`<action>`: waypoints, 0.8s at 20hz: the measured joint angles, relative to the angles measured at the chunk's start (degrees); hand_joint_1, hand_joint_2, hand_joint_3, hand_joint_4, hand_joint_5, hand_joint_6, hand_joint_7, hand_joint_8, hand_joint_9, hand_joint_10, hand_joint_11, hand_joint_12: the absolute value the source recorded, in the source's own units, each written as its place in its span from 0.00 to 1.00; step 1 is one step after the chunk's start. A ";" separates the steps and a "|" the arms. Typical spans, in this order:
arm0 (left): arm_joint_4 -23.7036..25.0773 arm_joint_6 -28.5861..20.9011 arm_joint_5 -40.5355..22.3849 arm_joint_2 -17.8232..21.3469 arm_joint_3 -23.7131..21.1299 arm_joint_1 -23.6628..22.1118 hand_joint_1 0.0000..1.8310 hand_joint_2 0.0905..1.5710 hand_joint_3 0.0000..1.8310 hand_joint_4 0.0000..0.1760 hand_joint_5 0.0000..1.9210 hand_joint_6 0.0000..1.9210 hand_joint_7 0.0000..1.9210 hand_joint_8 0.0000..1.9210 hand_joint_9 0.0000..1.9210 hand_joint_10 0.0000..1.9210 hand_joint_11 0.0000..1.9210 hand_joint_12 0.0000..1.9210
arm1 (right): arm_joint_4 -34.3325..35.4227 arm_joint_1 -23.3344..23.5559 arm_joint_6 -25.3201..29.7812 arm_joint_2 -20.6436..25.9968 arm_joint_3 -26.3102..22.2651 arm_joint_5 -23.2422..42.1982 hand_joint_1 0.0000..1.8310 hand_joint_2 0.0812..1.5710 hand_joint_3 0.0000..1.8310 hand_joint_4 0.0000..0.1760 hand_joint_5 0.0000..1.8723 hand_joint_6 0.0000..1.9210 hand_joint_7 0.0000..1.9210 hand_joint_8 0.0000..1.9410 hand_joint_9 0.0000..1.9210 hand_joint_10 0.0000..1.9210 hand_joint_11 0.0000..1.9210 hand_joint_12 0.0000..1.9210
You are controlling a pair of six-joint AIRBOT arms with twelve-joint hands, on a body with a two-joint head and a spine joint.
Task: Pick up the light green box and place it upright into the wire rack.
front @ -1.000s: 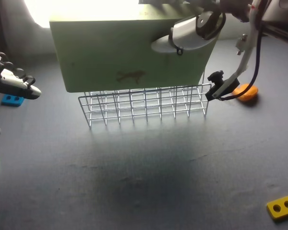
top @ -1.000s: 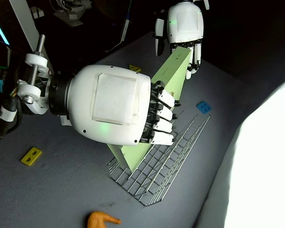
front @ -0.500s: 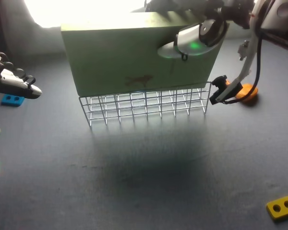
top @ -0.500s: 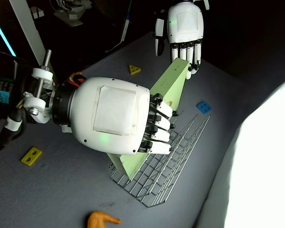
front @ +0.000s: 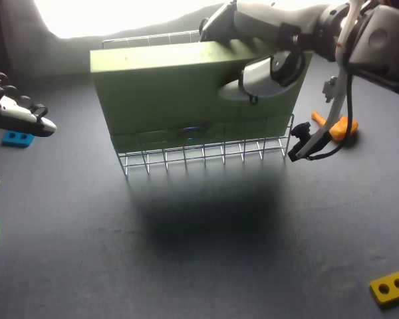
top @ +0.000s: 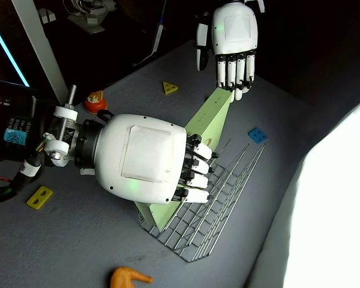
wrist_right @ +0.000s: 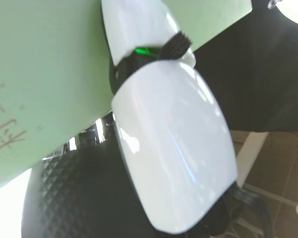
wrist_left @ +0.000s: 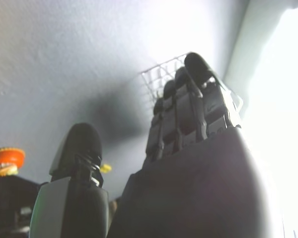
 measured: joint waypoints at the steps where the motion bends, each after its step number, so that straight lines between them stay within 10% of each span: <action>1: 0.04 0.02 0.00 0.00 0.00 0.00 0.20 0.85 0.00 0.02 0.04 0.00 0.09 0.00 0.11 0.00 0.00 0.47 | 0.04 -0.20 0.02 -0.26 0.31 -0.04 0.75 0.72 0.00 0.00 0.47 0.50 0.48 0.61 0.40 0.75 0.28 0.87; 16: 0.02 0.00 0.00 0.00 0.00 0.00 0.24 0.84 0.00 0.05 0.06 0.00 0.10 0.00 0.12 0.00 0.00 0.47 | -0.02 -2.69 0.11 -1.16 1.16 1.38 0.75 0.72 0.00 0.00 0.43 0.53 0.49 0.57 0.44 0.75 0.27 0.88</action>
